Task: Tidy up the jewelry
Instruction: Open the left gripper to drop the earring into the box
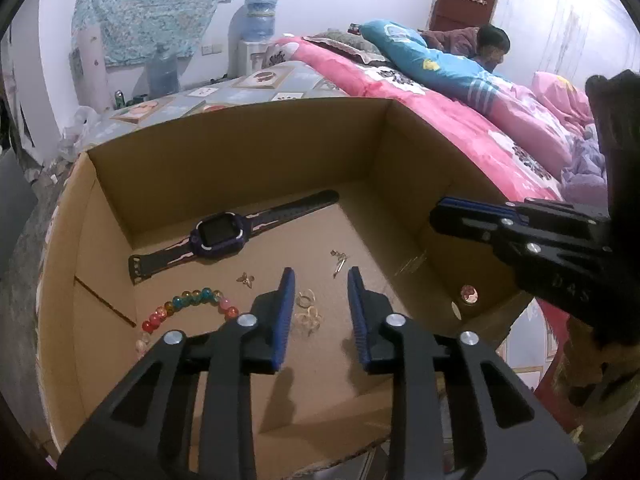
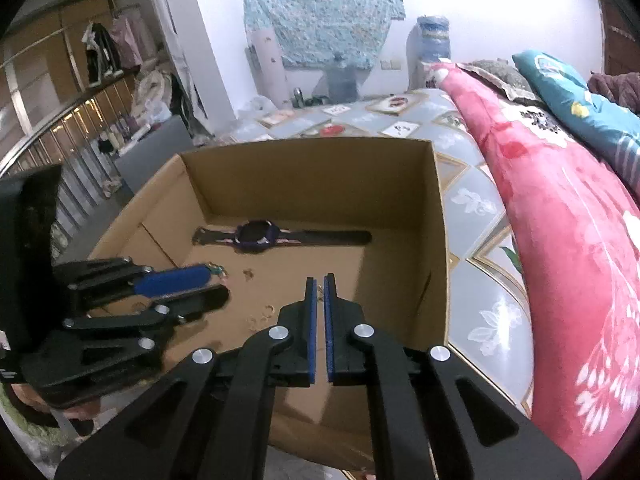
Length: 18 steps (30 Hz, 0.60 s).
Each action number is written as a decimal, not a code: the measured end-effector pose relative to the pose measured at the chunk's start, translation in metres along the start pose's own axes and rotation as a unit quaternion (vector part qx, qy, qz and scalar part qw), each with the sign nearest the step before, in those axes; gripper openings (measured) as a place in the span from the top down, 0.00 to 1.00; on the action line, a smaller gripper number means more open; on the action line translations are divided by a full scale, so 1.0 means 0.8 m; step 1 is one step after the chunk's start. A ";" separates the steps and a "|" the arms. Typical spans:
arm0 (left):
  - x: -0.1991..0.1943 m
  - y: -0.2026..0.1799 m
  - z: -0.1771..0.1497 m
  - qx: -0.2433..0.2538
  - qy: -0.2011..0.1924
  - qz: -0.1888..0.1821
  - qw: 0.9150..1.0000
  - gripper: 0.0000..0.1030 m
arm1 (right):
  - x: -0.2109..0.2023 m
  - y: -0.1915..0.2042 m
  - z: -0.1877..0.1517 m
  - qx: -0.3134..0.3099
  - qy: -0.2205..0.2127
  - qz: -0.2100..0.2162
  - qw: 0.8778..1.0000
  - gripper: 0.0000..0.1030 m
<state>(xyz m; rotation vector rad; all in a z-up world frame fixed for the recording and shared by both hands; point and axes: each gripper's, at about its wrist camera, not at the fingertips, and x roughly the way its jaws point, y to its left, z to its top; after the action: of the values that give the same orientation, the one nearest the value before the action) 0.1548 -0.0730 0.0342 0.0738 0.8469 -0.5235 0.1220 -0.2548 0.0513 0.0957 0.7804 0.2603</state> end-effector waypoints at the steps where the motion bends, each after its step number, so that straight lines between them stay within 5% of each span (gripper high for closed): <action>1: -0.003 0.000 -0.001 -0.001 -0.003 0.000 1.000 0.69 | -0.003 0.001 -0.001 0.001 -0.003 0.002 1.000 0.85; 18: -0.108 -0.008 -0.047 0.009 -0.094 -0.013 0.995 0.50 | -0.063 0.015 -0.022 0.009 -0.055 0.080 0.995 0.56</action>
<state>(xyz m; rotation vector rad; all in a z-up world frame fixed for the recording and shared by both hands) 0.0788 -0.0327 0.0731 0.0299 0.6592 -0.5538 0.0730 -0.2564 0.0753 0.1891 0.6659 0.3956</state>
